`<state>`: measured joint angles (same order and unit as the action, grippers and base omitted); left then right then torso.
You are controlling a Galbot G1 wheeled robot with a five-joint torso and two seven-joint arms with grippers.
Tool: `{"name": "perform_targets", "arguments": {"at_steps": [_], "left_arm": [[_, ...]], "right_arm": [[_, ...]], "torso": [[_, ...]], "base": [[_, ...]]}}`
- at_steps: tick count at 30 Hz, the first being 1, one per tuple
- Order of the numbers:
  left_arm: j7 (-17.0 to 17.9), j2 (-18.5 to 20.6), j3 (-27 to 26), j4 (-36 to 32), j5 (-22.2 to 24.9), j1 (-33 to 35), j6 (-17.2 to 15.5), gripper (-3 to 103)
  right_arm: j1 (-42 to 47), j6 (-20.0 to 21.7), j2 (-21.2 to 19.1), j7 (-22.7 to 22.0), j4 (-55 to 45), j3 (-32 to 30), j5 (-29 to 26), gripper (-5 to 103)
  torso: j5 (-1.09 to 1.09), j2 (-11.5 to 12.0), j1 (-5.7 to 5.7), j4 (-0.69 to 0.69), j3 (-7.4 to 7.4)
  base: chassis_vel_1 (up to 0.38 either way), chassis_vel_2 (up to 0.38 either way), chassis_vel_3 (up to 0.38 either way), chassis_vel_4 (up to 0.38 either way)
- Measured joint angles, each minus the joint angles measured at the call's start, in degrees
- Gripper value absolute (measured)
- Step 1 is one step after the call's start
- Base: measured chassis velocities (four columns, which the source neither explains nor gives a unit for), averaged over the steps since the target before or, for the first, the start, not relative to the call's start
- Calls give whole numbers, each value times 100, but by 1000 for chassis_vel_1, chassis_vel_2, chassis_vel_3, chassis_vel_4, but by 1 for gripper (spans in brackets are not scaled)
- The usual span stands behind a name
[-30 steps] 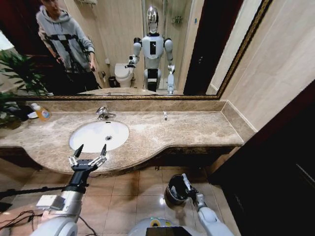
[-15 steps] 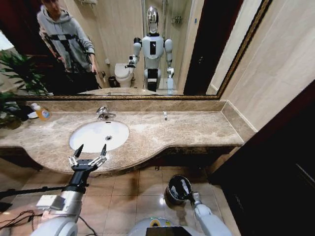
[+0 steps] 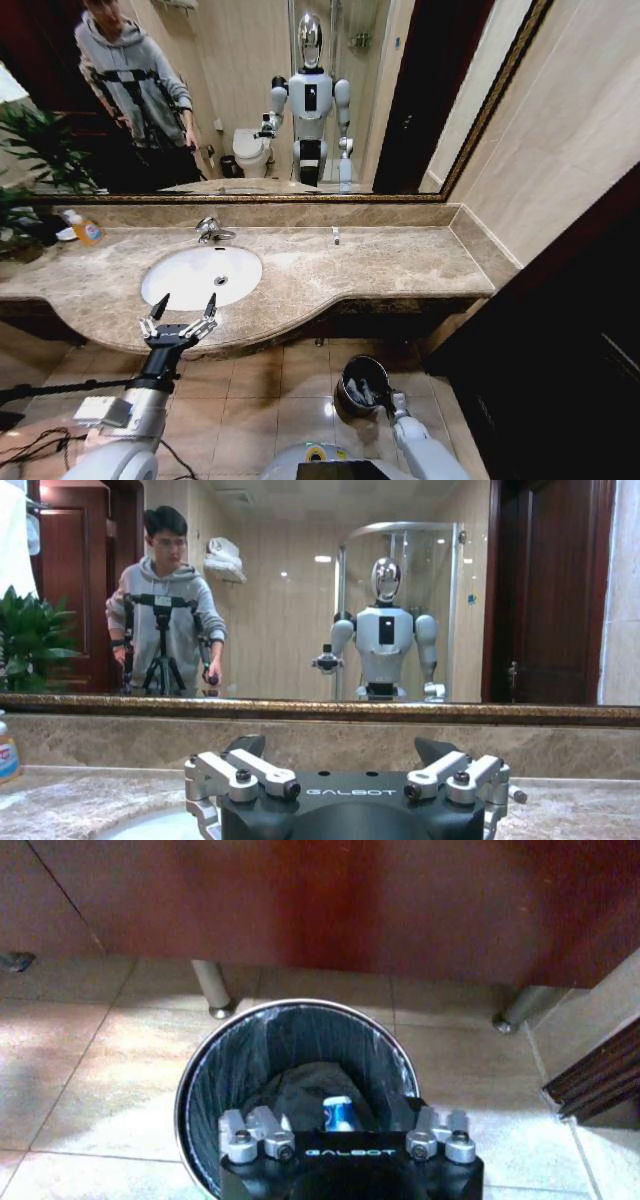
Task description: Pick up the trash from the sink and place it in the trash bin.
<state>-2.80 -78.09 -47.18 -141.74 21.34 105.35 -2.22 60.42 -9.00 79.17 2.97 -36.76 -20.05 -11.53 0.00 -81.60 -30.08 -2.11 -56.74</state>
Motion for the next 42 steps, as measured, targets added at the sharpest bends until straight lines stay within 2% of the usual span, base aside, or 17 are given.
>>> {"name": "perform_targets", "arguments": {"at_steps": [3,4,5,6,8,15,18,20,22,24,29,31,33,36,38,39,42], "left_arm": [[0,0,0,0,0,0,0,100],[0,0,0,0,0,0,0,100],[0,0,0,0,0,0,0,100],[0,0,0,0,0,0,0,100],[0,0,0,0,0,0,0,100],[0,0,0,0,0,0,0,100],[0,0,0,0,0,0,0,100],[0,0,0,0,0,0,0,100],[1,0,0,0,0,0,0,100],[0,0,0,0,0,0,0,100],[0,0,0,0,0,0,0,100],[-1,0,0,0,0,0,0,100],[0,0,0,0,0,0,0,100],[1,0,0,0,0,0,0,100],[1,0,0,0,0,0,0,100],[1,0,0,0,0,0,0,100],[0,1,0,0,0,0,0,100]], "right_arm": [[78,-10,-34,12,-136,0,-1,82],[96,-12,-43,16,-166,0,-2,82],[159,-29,-74,36,-266,0,-5,93],[217,-61,-104,51,-362,-2,-13,97],[328,-123,-158,74,-566,-19,-49,99],[1122,-314,-589,78,-1889,-179,-440,100],[1877,-297,-902,-46,-3158,-422,-578,100],[2020,-281,-940,-84,-3406,-484,-602,100],[2707,-168,-1069,-256,-4682,-818,-721,100],[2930,-137,-1089,-289,-5079,-920,-735,100],[4226,-5,-1071,-400,-7134,-1333,-575,100],[4314,30,-1057,-414,-7337,-1367,-556,100],[4556,226,-1031,-451,-8093,-1454,-503,100],[4593,426,-1063,-440,-8562,-1461,-488,100],[4368,854,-1129,-440,-9003,-1394,-504,100],[4368,854,-1129,-440,-9003,-1394,-504,100],[3701,1325,-1382,-526,-9222,-1207,-636,100]], "torso": [[0,-1,0,0,0],[0,0,0,0,0],[0,-1,0,0,0],[1,0,0,0,0],[2,-1,0,0,0],[1,-1,0,0,0],[1,-1,0,1,0],[2,-1,0,1,0],[-1,-1,0,0,0],[-2,-1,0,0,1],[0,-1,1,2,1],[-1,-1,1,2,1],[-1,-1,0,0,1],[-1,-1,0,1,0],[0,-1,0,2,0],[0,-1,0,2,0],[2,-1,0,-1,-1]], "base": [[0,0,0,0],[0,0,0,0],[0,0,0,0],[0,0,0,0],[0,0,0,0],[0,0,0,0],[0,0,0,0],[0,0,0,0],[0,0,0,0],[0,0,0,0],[0,0,0,0],[0,0,0,0],[0,0,0,0],[0,0,0,0],[0,0,0,0],[0,0,0,0],[0,0,0,0]]}}
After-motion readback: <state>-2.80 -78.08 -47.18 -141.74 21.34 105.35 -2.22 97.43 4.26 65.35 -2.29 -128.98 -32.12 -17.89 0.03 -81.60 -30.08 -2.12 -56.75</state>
